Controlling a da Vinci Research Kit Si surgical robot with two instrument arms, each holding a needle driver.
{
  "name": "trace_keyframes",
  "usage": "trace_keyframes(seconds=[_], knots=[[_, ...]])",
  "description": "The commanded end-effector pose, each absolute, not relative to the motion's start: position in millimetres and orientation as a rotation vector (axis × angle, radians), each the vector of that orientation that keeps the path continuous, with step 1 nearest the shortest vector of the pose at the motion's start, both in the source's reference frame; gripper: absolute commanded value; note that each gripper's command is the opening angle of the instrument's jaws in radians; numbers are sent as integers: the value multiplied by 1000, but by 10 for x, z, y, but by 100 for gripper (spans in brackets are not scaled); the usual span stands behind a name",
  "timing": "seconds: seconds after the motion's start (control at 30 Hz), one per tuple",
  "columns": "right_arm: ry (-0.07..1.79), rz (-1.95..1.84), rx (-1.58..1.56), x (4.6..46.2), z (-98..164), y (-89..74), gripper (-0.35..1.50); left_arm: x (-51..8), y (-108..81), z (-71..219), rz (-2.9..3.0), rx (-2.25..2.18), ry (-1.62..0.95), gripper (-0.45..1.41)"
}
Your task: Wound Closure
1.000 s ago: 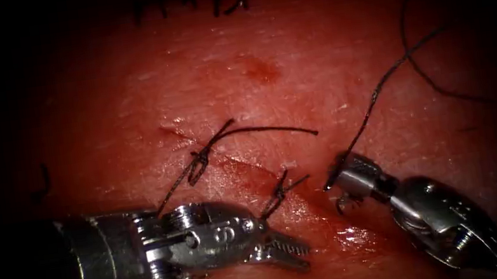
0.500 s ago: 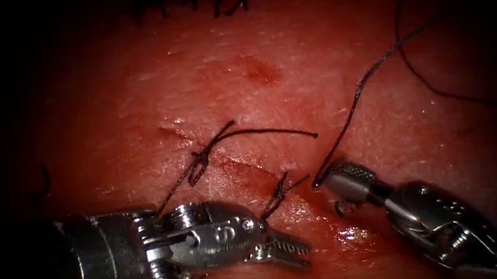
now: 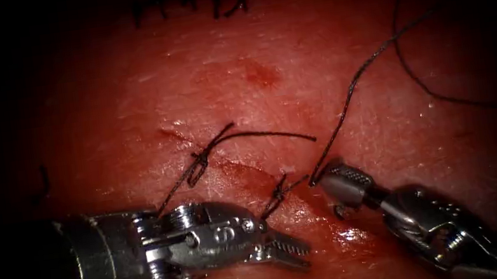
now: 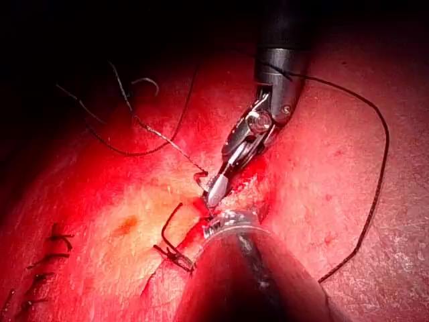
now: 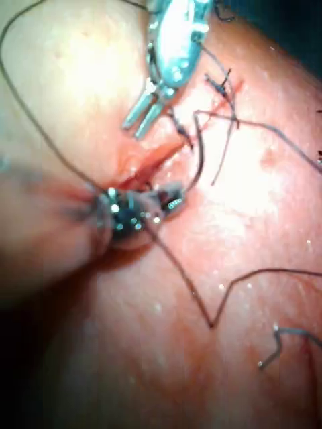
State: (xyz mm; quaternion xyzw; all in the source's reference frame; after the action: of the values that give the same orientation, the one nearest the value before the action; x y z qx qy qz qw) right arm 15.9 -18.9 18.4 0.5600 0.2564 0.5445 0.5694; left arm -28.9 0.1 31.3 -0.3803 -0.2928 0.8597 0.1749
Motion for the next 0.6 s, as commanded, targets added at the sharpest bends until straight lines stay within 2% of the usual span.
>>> trace_keyframes(seconds=[0.03,0.6], knots=[[592,1272,1331,165,186,-202,-35,-294,0,318,2436,-1079,-830,-13],[498,1236,1431,157,173,-250,-35,-294,2,319,2436,-1077,-818,-15]])
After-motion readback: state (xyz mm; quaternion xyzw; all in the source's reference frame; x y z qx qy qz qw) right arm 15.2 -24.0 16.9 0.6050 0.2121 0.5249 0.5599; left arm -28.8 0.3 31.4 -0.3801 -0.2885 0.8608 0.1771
